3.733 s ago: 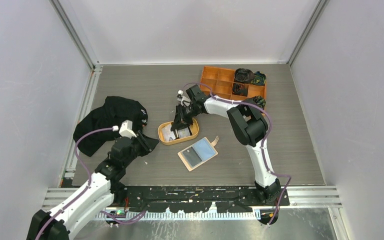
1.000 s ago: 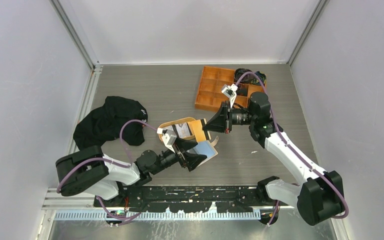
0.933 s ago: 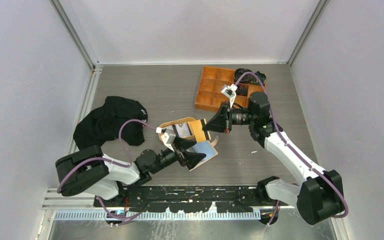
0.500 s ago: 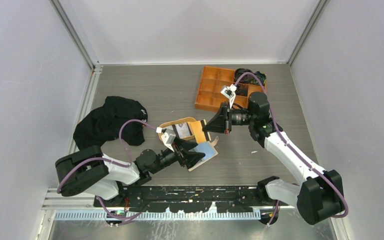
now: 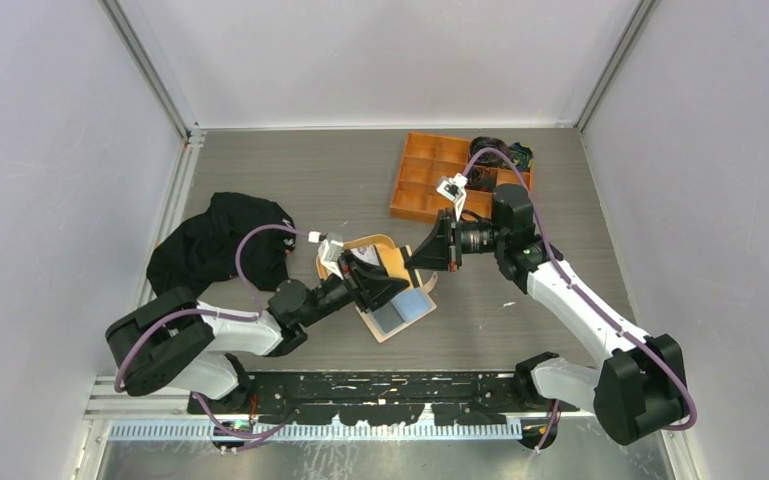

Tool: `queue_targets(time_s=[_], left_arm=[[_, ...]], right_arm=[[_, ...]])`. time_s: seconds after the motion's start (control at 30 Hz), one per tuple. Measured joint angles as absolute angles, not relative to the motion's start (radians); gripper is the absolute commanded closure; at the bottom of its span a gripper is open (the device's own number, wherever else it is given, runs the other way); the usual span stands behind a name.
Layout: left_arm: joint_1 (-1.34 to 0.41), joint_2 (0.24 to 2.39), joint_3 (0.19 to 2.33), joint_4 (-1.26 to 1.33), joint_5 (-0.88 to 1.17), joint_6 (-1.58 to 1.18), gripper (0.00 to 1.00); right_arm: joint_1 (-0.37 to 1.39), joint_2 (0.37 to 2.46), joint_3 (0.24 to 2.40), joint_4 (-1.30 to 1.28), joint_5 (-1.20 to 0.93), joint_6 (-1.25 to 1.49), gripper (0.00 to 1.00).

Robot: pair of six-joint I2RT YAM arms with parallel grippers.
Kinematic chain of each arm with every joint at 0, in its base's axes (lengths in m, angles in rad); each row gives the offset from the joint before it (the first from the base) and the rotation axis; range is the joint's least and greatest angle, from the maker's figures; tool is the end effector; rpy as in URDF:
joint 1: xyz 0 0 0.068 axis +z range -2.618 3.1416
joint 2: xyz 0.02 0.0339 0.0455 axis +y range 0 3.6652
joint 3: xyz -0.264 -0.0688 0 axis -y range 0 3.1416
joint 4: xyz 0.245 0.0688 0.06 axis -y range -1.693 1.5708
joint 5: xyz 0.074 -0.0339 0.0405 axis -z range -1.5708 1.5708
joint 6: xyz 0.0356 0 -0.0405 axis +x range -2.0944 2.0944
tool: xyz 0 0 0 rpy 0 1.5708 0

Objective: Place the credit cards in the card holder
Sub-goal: Insert the credit card into the card holder.

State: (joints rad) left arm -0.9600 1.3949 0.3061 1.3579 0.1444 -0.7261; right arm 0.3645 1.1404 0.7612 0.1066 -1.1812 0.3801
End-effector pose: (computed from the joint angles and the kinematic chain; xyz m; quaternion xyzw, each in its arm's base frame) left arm 0.1368 -0.2043 0.2132 0.1275 0.5935 -0.6216 0.4952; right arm 0.2162 0.1177 0.2949 -0.3314 0.6643 0.5959 0.3063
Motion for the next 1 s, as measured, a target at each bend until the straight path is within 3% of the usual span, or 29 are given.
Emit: queue_targets(time_s=[0.07,0.1,0.2,0.27,0.33,0.43,0.73,0.83,0.97,1.0], left_arm=[[-0.957,1.399,0.318,1.358,0.165,-0.741,0.99],[-0.954,1.401,0.322,1.359,0.176,-0.748,1.00],[-0.939,1.405,0.323,1.362,0.210,-0.759,1.00],[-0.926,1.413,0.323,1.366,0.233,-0.760,1.00],[-0.914,1.421,0.320,1.366,0.253,-0.760,1.00],[-0.898,1.431,0.306,1.366,0.293,-0.760,1.00],[-0.887,1.483,0.315,1.365,0.400,-0.779,1.00],[-0.885,1.502,0.328,1.365,0.424,-0.783,1.00],[-0.881,1.508,0.332,1.365,0.440,-0.786,1.00],[-0.880,1.508,0.332,1.366,0.446,-0.787,1.00]], right_arm=[[0.365,1.146,0.765,0.095,-1.183,0.369,0.98],[0.365,1.150,0.767,0.088,-1.183,0.363,0.92],[0.366,1.155,0.780,0.054,-1.187,0.331,0.53],[0.367,1.155,0.805,-0.014,-1.187,0.290,0.37],[0.368,1.155,0.857,-0.127,-1.182,0.209,0.30],[0.368,1.155,0.926,-0.250,-1.177,0.099,0.29],[0.381,1.241,1.008,-0.491,-1.147,-0.073,0.43],[0.396,1.270,1.017,-0.552,-1.120,-0.120,0.60],[0.412,1.277,1.026,-0.600,-1.096,-0.163,0.95],[0.413,1.277,1.030,-0.608,-1.092,-0.172,0.99]])
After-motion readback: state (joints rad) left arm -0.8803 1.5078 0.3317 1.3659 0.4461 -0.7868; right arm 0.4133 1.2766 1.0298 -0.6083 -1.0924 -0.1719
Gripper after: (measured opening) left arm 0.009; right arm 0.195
